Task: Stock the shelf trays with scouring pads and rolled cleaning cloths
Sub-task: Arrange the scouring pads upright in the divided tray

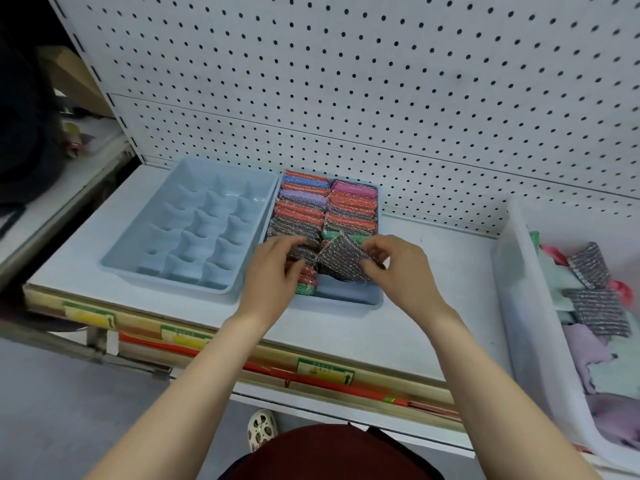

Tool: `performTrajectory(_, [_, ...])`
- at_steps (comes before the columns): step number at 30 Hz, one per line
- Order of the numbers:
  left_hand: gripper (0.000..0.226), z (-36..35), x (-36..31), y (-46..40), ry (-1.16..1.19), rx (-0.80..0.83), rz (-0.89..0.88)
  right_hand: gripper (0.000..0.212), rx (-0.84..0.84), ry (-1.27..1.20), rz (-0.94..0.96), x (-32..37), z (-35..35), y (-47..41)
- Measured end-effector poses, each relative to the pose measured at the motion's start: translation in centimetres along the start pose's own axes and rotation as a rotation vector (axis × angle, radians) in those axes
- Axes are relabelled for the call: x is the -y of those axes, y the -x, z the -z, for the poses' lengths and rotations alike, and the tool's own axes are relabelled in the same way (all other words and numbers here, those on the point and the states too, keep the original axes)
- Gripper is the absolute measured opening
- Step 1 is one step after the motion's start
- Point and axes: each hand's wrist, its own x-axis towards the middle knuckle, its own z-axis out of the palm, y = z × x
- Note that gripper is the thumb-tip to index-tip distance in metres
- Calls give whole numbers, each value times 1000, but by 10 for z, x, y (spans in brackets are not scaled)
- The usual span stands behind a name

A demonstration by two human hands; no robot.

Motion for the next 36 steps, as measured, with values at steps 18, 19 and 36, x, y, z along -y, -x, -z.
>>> performTrajectory(18, [29,-9,10,6,-263,17,-125,23,54,560,186,-3,-49,-7])
performTrajectory(19, [29,-8,10,6,-263,24,-127,26,50,548,181,-7,-53,-5])
performTrajectory(36, [26,-65,-117,-37,-127,231,-331,39,-475,371,-488,-157,185,69])
